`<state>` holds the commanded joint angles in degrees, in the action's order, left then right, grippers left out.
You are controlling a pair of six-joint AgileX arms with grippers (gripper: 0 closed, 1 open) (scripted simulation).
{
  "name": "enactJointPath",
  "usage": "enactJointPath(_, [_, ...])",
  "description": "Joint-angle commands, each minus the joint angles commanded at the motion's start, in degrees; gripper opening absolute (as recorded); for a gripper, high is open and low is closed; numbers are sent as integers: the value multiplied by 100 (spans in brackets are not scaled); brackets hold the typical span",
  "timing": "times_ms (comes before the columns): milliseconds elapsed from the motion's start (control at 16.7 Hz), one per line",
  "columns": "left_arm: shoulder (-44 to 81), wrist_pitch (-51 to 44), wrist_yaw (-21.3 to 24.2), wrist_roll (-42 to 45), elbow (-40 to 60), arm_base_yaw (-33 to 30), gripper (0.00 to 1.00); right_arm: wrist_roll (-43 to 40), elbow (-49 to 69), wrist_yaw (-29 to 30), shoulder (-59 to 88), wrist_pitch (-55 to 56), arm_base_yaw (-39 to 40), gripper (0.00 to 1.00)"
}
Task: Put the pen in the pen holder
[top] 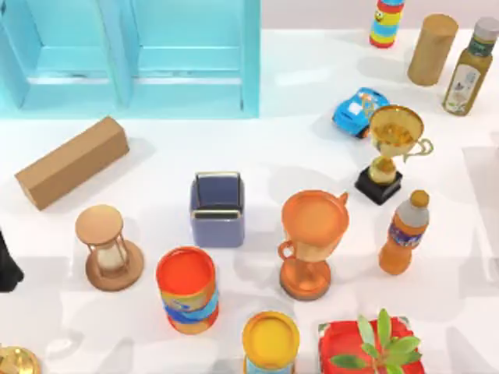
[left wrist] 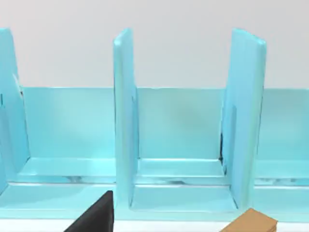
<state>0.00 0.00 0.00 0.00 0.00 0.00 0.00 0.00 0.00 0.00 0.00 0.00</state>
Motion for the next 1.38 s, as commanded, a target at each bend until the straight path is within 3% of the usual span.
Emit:
enactJointPath(240, [105, -43, 114, -59, 410, 139, 100, 0, 0, 0, 0, 0, 0, 100])
enactJointPath(540, [1616, -622, 871, -485, 1914, 1138, 100, 0, 0, 0, 0, 0, 0, 100])
enactJointPath(1020, [6699, -2214, 2335, -1625, 5597, 3097, 100, 0, 0, 0, 0, 0, 0, 100])
enactJointPath(1380, [10055, -3292, 2910, -2484, 7291, 3950, 100, 0, 0, 0, 0, 0, 0, 100])
